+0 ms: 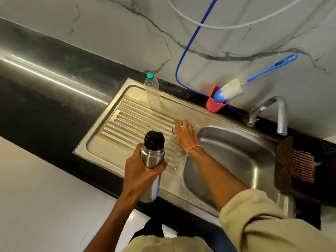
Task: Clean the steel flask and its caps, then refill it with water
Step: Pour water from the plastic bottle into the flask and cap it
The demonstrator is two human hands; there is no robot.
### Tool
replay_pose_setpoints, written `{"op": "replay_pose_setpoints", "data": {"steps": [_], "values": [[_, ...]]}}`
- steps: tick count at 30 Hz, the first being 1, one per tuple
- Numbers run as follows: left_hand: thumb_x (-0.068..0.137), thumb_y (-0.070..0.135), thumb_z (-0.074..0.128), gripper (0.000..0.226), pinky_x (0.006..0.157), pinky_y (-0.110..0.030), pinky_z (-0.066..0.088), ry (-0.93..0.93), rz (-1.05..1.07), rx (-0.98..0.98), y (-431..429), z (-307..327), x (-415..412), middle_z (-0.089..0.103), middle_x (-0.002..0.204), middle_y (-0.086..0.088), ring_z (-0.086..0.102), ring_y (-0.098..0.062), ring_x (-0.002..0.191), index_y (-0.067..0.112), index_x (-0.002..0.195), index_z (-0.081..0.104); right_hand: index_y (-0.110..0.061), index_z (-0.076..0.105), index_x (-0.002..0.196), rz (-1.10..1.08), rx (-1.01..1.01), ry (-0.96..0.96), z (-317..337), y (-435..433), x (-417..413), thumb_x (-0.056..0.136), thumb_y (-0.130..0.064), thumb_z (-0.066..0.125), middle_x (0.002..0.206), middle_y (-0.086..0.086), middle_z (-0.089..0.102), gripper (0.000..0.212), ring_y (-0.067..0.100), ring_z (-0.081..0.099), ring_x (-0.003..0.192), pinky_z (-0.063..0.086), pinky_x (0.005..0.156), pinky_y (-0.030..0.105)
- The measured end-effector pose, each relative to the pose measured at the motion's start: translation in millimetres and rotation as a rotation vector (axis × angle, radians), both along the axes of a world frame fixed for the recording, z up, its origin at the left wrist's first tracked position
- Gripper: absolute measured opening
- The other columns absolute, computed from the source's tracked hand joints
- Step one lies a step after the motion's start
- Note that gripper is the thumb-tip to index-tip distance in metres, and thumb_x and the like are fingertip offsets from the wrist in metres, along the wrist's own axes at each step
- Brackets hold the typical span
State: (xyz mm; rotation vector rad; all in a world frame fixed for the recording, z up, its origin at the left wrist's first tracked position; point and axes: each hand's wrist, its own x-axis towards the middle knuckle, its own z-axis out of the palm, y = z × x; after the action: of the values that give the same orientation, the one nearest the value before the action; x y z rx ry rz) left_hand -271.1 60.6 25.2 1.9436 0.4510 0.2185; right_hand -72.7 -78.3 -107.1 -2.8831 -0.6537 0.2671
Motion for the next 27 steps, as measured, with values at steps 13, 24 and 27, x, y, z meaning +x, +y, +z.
{"op": "replay_pose_setpoints", "data": {"steps": [13,24,27], "values": [[0.061,0.051,0.088,0.064,0.069,-0.012,0.054,0.019,-0.097,-0.022,-12,20,26,0.070,0.095,0.018,0.069,0.001,0.083,0.029,0.115,0.062,-0.007,0.053,0.138,-0.418,1.788,0.799,159,-30,-58,0.092,-0.017,0.068,0.137,0.024,0.057,0.049,0.045,0.059,0.123,0.051,0.101,0.055],[0.061,0.030,0.095,0.049,0.068,-0.019,0.056,-0.052,-0.247,-0.015,-89,55,45,0.073,0.085,0.025,0.071,0.000,0.076,0.043,0.096,0.063,-0.008,0.061,0.134,-0.186,1.387,0.349,247,-99,-107,0.087,-0.005,0.075,0.128,0.007,0.068,0.049,0.025,0.066,0.116,0.055,0.094,0.033],[0.057,0.043,0.090,0.048,0.069,-0.024,0.058,-0.067,-0.284,-0.030,-109,66,48,0.074,0.083,0.018,0.071,-0.001,0.075,0.039,0.098,0.066,-0.011,0.062,0.134,-0.198,1.342,0.301,256,-122,-112,0.085,-0.008,0.078,0.129,0.004,0.068,0.052,0.022,0.067,0.116,0.055,0.096,0.038]]}}
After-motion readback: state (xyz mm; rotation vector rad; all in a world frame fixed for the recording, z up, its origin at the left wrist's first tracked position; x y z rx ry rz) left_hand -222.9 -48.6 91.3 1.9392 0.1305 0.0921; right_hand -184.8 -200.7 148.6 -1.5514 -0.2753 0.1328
